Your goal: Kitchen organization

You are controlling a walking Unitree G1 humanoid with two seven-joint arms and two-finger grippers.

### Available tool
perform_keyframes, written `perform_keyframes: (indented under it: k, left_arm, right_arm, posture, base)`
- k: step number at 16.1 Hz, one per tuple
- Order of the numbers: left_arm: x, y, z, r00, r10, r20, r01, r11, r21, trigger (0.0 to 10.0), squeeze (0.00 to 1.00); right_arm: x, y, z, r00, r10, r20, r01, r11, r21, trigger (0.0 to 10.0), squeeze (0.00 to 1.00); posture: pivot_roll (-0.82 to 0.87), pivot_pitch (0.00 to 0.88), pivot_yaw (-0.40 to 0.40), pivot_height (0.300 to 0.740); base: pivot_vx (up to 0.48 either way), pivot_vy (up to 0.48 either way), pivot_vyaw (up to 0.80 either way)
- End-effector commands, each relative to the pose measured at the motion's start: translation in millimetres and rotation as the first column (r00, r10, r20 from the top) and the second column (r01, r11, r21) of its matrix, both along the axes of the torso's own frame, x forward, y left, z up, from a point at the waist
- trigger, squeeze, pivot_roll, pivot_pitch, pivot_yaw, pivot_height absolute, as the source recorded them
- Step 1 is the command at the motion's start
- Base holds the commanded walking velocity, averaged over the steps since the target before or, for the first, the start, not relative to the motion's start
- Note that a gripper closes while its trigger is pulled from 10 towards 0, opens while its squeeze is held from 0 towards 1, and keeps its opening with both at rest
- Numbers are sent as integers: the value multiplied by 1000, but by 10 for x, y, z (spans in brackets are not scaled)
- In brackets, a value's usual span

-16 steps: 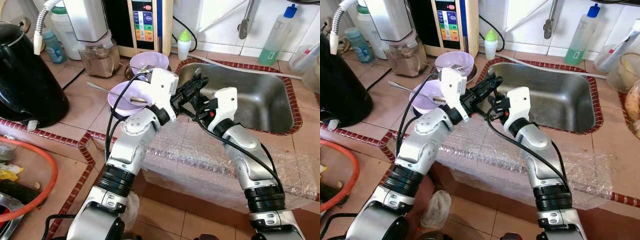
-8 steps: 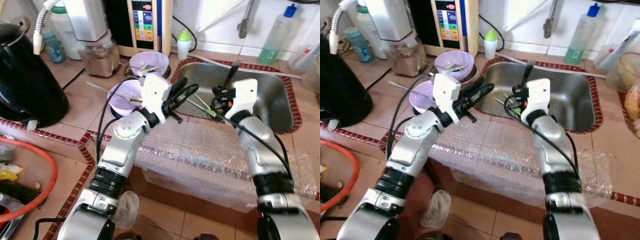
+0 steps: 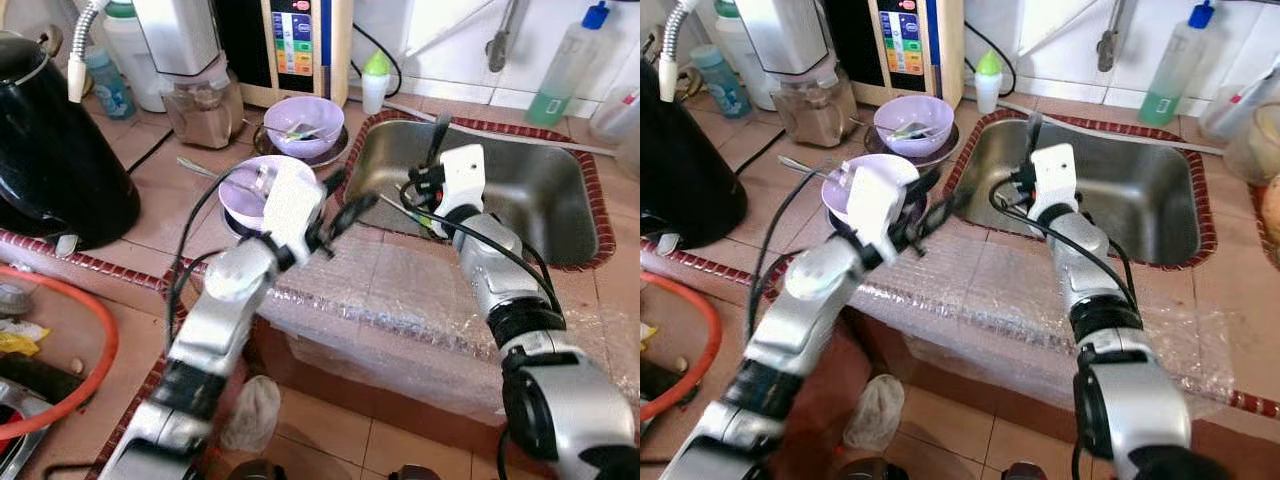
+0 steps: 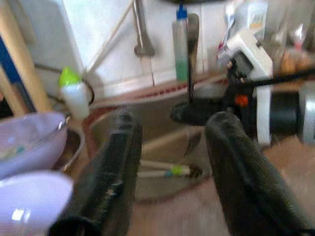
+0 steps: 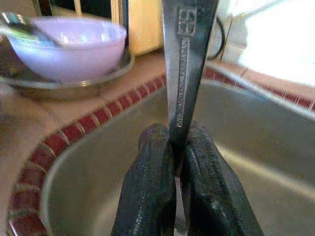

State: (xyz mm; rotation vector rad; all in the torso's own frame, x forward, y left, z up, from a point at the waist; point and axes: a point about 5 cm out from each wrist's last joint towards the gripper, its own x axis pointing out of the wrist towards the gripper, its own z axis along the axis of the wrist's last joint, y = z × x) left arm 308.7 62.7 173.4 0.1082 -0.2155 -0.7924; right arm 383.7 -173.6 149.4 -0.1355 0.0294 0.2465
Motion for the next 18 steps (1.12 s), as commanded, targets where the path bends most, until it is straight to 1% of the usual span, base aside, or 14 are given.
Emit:
perform_keyframes:
  k: [1, 2, 3, 4, 5, 8, 11, 13, 14, 16, 18]
  left_arm:
    - [-57, -2, 31, 1000, -20, 21, 19, 999, 37, 10000, 1000]
    - [-115, 40, -3, 1000, -24, 8, 24, 998, 63, 10000, 1000]
    - [-167, 83, -29, 1000, -23, 6, 22, 995, 92, 10000, 1000]
    - [-198, 104, -40, 1000, -22, 4, 22, 994, 109, 10000, 1000]
    - [-224, 118, -50, 1000, -23, 1, 23, 992, 123, 10000, 1000]
    - [-249, 129, -83, 1000, -8, -2, 8, 990, 143, 10000, 1000]
    - [-275, 122, -90, 1000, -4, -8, 5, 990, 143, 10000, 1000]
    - [-280, 123, -100, 1000, -11, -8, 13, 988, 156, 10000, 1000]
    - [-275, 130, -99, 1000, -8, -1, 8, 987, 160, 10000, 1000]
    - [-218, 188, -42, 997, 71, 31, -74, 989, 126, 10000, 1000]
    - [-140, 309, 21, 977, 205, 61, -208, 976, 57, 10000, 1000]
  right_arm:
    - [34, -19, 23, 1000, -16, -1, 16, 1000, 6, 7922, 0]
    - [41, -77, -30, 998, -50, -37, 51, 998, 22, 9059, 0]
    - [48, -129, -67, 993, -95, -67, 97, 995, 18, 10000, 878]
    - [51, -148, -90, 989, -118, -87, 120, 992, 26, 10000, 1000]
    - [50, -144, -121, 986, -126, -109, 130, 991, 26, 10000, 1000]
    - [37, -142, -172, 982, -134, -131, 137, 990, 17, 10000, 1000]
    - [10, -199, -226, 978, -141, -154, 146, 989, 28, 10000, 1000]
    - [1, -229, -235, 977, -141, -161, 150, 988, 47, 10000, 1000]
    - [-3, -231, -236, 978, -131, -164, 146, 986, 77, 10000, 1000]
    - [-22, -200, -236, 986, -95, -139, 116, 982, 149, 10000, 1000]
    - [-69, -167, -250, 992, -88, -87, 104, 974, 199, 10000, 1000]
  posture:
    - [27, 72, 54, 740]
    - [49, 80, 52, 740]
    - [73, 89, 54, 740]
    - [82, 91, 54, 740]
    - [92, 92, 53, 740]
    - [90, 87, 50, 740]
    - [68, 76, 43, 740]
    - [58, 73, 42, 740]
    - [58, 73, 42, 740]
    - [44, 63, 34, 740]
    - [32, 55, 26, 740]
  base:
    - [0, 0, 0]
    - [0, 0, 0]
    - [0, 0, 0]
    - [0, 0, 0]
    - [0, 0, 0]
    - [0, 0, 0]
    - [0, 0, 0]
    - [0, 0, 0]
    - [0, 0, 0]
    - [0, 0, 0]
    - [0, 0, 0]
